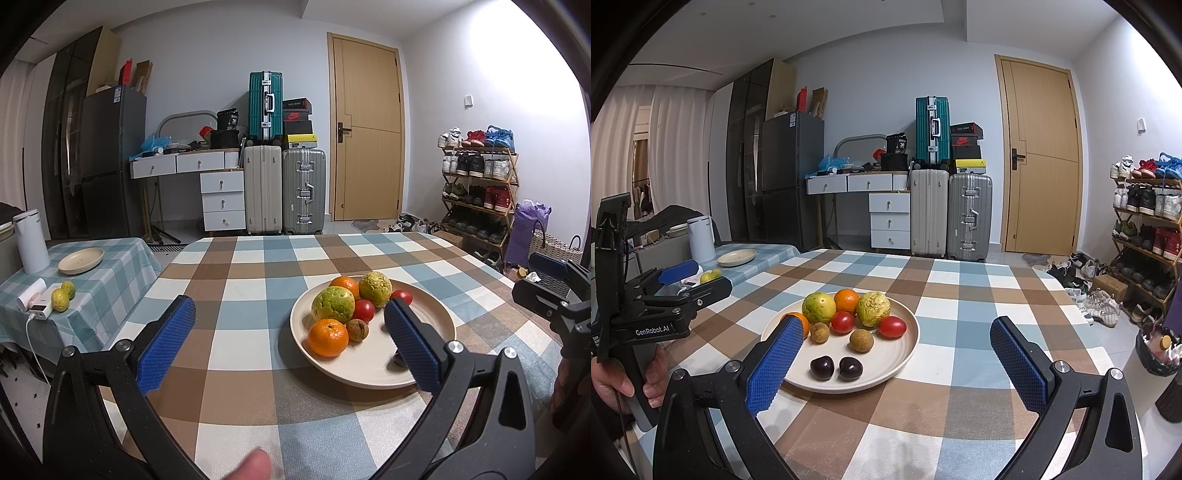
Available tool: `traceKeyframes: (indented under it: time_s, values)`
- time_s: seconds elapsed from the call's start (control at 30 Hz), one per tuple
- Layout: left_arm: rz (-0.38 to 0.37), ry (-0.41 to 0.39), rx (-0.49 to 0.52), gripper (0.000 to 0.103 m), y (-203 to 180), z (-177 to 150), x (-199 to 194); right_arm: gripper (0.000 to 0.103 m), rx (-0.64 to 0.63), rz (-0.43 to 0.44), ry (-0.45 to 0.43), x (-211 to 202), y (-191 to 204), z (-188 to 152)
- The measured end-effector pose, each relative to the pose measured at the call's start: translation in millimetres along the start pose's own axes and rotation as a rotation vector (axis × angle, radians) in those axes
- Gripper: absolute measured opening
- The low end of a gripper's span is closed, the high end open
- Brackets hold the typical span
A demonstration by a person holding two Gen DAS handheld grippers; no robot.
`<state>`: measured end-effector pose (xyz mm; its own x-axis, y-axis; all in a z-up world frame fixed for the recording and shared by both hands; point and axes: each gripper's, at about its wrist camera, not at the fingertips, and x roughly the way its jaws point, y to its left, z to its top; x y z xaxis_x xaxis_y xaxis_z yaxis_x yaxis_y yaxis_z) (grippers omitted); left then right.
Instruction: Organize fruits
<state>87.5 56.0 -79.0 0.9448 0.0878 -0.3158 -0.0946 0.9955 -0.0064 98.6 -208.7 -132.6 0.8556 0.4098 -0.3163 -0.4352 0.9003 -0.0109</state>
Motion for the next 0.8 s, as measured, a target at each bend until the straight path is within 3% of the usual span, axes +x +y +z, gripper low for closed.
traceKeyframes:
  time_s: [0.8]
  values:
    - [-0.001, -0.001, 0.000, 0.102, -0.1, -0.4, -0.5, 0.103, 0.001, 0.000, 0.000, 0.2, -0.2, -0.1]
